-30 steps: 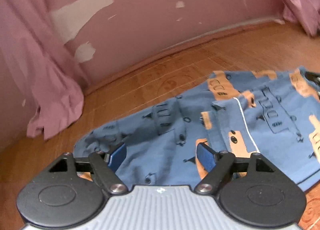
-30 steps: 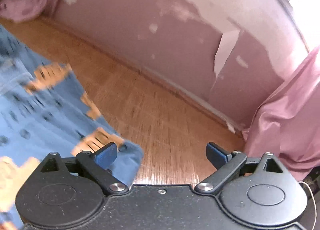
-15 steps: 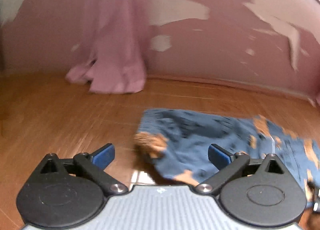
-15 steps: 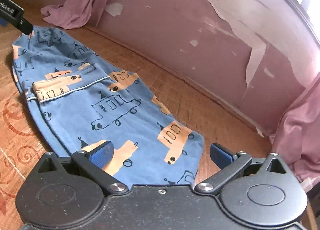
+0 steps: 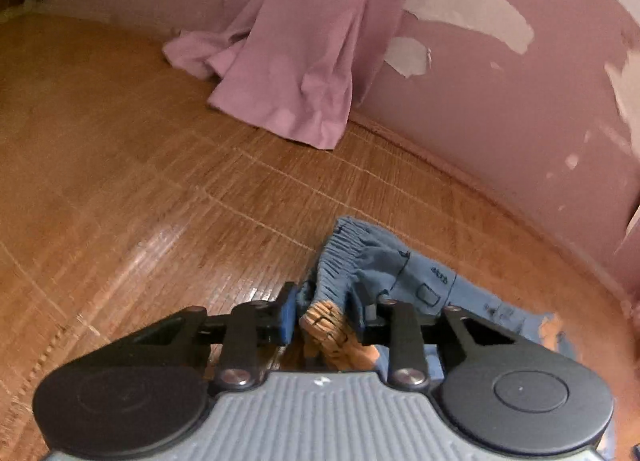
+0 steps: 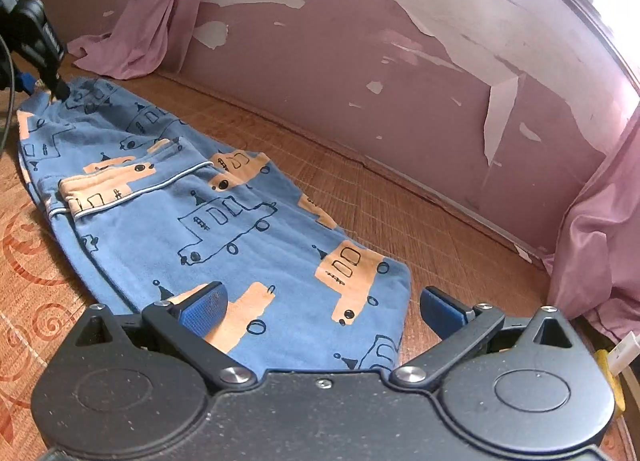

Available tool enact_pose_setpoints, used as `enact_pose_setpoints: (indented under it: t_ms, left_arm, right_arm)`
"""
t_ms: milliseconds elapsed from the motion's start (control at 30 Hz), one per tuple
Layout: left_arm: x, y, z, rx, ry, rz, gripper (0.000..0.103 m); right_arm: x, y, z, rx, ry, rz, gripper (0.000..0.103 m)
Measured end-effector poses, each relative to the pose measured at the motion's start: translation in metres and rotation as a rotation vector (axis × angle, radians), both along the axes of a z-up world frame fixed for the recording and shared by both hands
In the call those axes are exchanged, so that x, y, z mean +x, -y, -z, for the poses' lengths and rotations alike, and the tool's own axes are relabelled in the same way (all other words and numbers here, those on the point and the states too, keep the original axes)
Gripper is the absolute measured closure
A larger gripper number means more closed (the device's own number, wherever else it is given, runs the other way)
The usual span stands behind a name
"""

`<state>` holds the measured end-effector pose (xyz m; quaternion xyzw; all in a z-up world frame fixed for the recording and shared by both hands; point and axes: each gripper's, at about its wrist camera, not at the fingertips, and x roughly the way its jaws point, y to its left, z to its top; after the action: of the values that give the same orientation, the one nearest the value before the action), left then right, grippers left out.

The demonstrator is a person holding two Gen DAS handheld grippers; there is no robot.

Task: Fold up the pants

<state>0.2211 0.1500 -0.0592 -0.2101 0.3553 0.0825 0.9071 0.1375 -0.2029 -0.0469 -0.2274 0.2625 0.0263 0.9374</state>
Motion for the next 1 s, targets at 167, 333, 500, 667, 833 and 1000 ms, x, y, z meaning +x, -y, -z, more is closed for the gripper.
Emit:
enact_pose_setpoints:
  t_ms: [167, 333, 500, 667, 833, 1000]
  left_arm:
    - [-0.005, 0.040, -0.017, 0.255, 0.015, 0.058, 0.084]
    - [-0.020, 0.101, -0.028, 0.604, 0.089, 0.164, 0.084]
    - [-0.030, 0.149, -0.022, 0.818, 0.162, 0.280, 0.084]
    - [-0.034, 0.158, -0.022, 0.842, 0.181, 0.313, 0.084]
    - [-0.034, 0.138, -0.037, 0.701, 0.159, 0.276, 0.084]
    - [-0.040, 0.128, -0.065, 0.615, 0.176, 0.243, 0.084]
  right_arm:
    - [-0.001, 0.000, 0.000, 0.001, 0.002, -0.002, 0.001]
    - [0.000, 0.001, 0.000, 0.003, 0.002, -0.004, 0.001]
    - [0.000, 0.001, 0.000, 0.000, 0.001, -0.007, 0.001]
    - [0.000, 0.001, 0.000, -0.001, 0.000, -0.008, 0.001]
    - [0.001, 0.000, 0.000, -0.012, 0.005, -0.012, 0.001]
    - [0.005, 0.000, -0.004, -0.020, -0.006, -0.035, 0.001]
